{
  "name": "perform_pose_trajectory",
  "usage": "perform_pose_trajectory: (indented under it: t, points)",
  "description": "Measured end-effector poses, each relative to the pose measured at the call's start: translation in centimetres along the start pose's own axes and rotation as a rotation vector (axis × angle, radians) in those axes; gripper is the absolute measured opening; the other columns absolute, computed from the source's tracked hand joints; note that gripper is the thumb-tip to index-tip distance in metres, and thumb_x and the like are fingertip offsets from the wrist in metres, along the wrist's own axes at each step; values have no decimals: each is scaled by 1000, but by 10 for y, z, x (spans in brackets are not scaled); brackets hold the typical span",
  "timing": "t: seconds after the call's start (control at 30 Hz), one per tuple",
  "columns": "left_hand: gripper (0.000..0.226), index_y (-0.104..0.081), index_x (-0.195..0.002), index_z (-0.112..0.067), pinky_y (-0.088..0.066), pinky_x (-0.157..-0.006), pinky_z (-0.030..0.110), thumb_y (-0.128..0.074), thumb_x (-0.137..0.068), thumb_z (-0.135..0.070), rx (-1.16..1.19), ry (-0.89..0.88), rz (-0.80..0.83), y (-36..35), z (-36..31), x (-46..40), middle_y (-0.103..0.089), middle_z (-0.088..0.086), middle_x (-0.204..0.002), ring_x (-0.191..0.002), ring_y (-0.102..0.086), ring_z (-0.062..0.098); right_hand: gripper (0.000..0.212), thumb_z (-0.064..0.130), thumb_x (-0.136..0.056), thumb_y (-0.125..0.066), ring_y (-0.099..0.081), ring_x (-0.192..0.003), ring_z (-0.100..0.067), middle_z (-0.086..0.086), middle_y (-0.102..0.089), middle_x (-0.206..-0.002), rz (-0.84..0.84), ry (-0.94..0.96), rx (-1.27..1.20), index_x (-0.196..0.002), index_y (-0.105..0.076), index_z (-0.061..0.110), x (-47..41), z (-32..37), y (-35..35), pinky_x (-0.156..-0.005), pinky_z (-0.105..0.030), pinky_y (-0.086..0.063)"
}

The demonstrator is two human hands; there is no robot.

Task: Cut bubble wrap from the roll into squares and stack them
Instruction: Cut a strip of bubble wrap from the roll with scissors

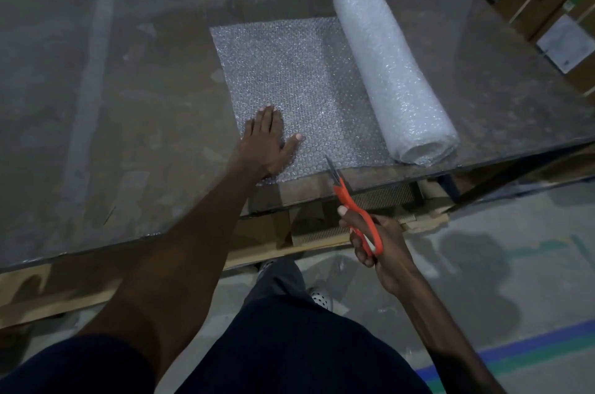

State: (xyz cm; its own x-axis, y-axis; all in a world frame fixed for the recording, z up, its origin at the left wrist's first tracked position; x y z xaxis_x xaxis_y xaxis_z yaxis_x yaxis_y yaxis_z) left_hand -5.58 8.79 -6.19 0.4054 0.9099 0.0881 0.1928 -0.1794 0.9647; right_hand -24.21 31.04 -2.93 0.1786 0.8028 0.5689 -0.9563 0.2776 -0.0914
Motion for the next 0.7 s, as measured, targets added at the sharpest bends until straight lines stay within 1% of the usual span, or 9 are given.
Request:
perform_pose_trajectory:
  t: [0.1, 0.23, 0.3, 0.37, 0.47, 0.6, 0.7]
  points:
    - [86, -5, -158, -4, 1, -124, 47, -15, -100, -66, 8, 0, -4, 0, 1, 0, 1, 17, -166, -154, 3, 30, 58, 44, -72, -81, -42, -39, -11, -4, -54, -55, -9, -7, -2, -99, -72, -7, -1, 2, -2, -36, -19, -28]
    - [84, -5, -158, -4, 2, -124, 47, -18, -101, -64, 25, 4, -7, 2, -2, 1, 1, 16, -166, -154, 4, 29, 54, 33, -83, -80, -40, -38, -10, -3, -49, -54, -6, -2, 13, -102, -66, -15, -3, -1, 0, -36, -20, -29]
    - [84, -5, -158, -4, 2, -124, 47, -19, -101, -64, 27, 4, -6, 2, -2, 1, 1, 16, -166, -154, 4, 29, 42, 30, -84, -81, -37, -38, -9, -4, -47, -54, 7, 9, 12, -100, -68, -7, -2, -2, 1, -35, -19, -29]
    - [84, -5, -158, -4, 1, -124, 47, -19, -101, -64, 30, 3, -5, 1, -1, 1, 1, 16, -166, -154, 4, 29, 37, 31, -84, -81, -37, -38, -9, -3, -47, -54, 18, 13, 9, -99, -68, 0, -1, -1, 0, -35, -19, -29]
    - [84, -5, -158, -5, 1, -124, 48, -19, -101, -65, 26, 6, -8, 0, -1, 1, 0, 15, -167, -154, 4, 29, 40, 35, -83, -80, -40, -39, -9, -3, -51, -55, -12, -2, 11, -94, -72, -2, -3, 2, -2, -36, -19, -29]
    - [84, -5, -158, -5, 1, -124, 48, -19, -101, -65, 35, 0, -10, 0, 0, 4, 1, 15, -167, -154, 4, 28, 39, 37, -83, -80, -41, -40, -10, -4, -52, -56, -28, -10, -5, -94, -73, -1, -5, 8, -7, -36, -18, -30]
    - [84, -6, -158, -5, 1, -124, 48, -19, -101, -65, 38, 3, -11, 0, -1, 5, 1, 15, -167, -154, 4, 28, 49, 35, -84, -80, -41, -40, -10, -4, -51, -55, -17, -12, 23, -101, -70, -9, -8, 10, -8, -36, -18, -30]
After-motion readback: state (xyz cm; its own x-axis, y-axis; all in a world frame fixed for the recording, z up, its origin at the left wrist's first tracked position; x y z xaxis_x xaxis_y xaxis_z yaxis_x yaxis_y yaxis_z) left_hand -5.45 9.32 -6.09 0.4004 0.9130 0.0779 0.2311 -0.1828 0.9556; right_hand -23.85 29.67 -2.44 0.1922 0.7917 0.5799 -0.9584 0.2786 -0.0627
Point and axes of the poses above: each hand's wrist, its own x-axis away from the middle knuckle, its own y-axis out of the back of the hand, z = x × y, the point moved 1 cm from there along -x, towards the middle knuckle
